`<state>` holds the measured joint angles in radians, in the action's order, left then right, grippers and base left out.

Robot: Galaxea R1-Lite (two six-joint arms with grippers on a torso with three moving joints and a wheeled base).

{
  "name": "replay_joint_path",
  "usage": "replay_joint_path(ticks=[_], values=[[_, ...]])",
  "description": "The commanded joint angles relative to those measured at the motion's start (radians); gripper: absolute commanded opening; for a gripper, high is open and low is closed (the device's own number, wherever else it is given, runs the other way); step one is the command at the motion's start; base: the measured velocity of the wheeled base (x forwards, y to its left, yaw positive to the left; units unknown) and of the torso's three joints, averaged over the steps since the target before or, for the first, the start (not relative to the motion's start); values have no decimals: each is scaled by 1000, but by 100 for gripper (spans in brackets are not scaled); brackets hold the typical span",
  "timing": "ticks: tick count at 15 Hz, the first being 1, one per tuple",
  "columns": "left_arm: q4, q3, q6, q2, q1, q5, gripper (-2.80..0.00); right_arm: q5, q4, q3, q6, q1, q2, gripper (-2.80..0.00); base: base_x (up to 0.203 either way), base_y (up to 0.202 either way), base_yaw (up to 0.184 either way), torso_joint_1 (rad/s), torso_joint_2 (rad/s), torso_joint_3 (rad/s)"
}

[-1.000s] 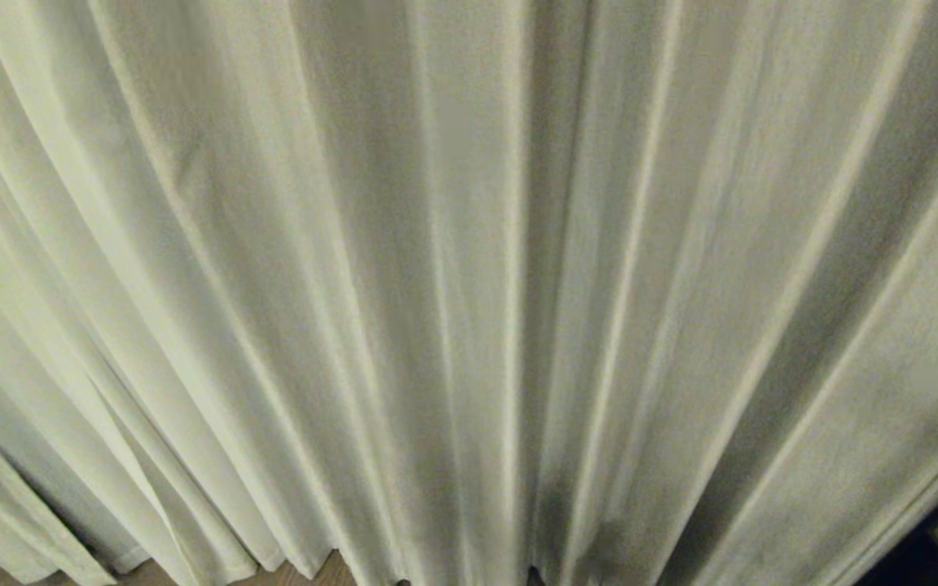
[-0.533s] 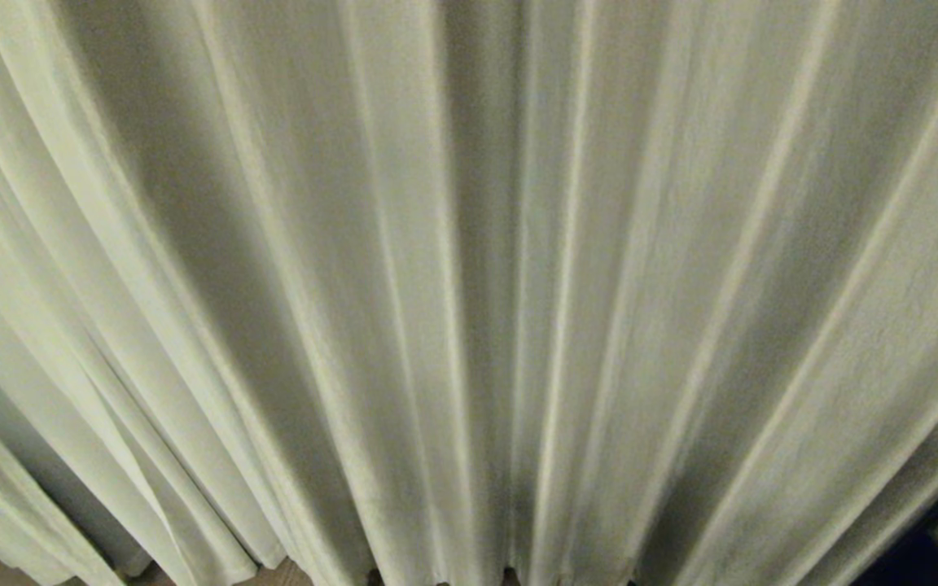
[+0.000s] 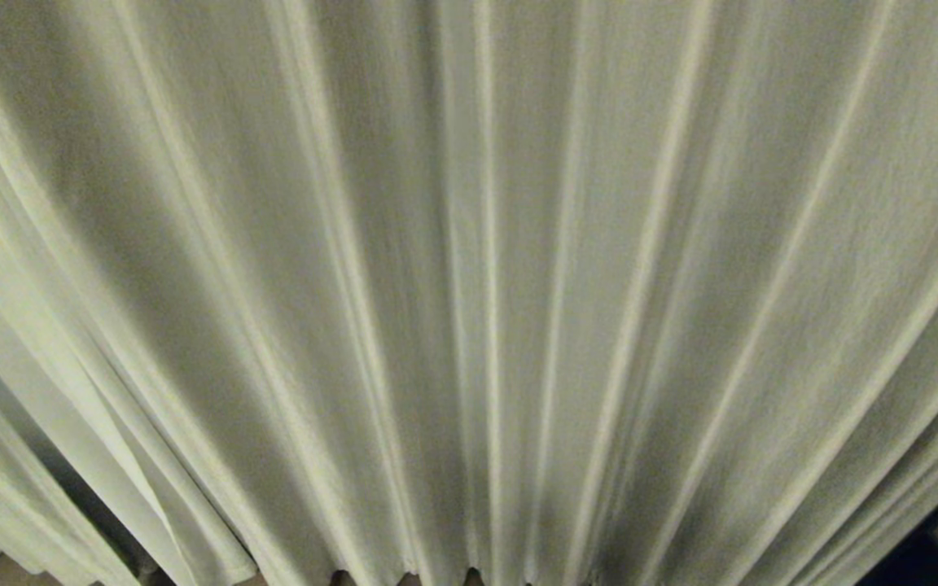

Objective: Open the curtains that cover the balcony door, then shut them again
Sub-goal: Close the outer curtains on both sides

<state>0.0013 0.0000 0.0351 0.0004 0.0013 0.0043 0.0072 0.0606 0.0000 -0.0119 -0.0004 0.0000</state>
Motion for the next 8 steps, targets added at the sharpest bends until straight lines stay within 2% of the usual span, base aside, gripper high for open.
replay_joint_path(ticks=[1, 8], values=[[0, 0, 0, 0, 0, 0, -280, 0, 1, 0, 0, -1, 0, -280, 0, 0, 0, 0, 0, 0], [0, 0, -1, 0, 0, 2, -280, 0, 1, 0, 0, 0, 0, -280, 0, 0, 0, 0, 0, 0]])
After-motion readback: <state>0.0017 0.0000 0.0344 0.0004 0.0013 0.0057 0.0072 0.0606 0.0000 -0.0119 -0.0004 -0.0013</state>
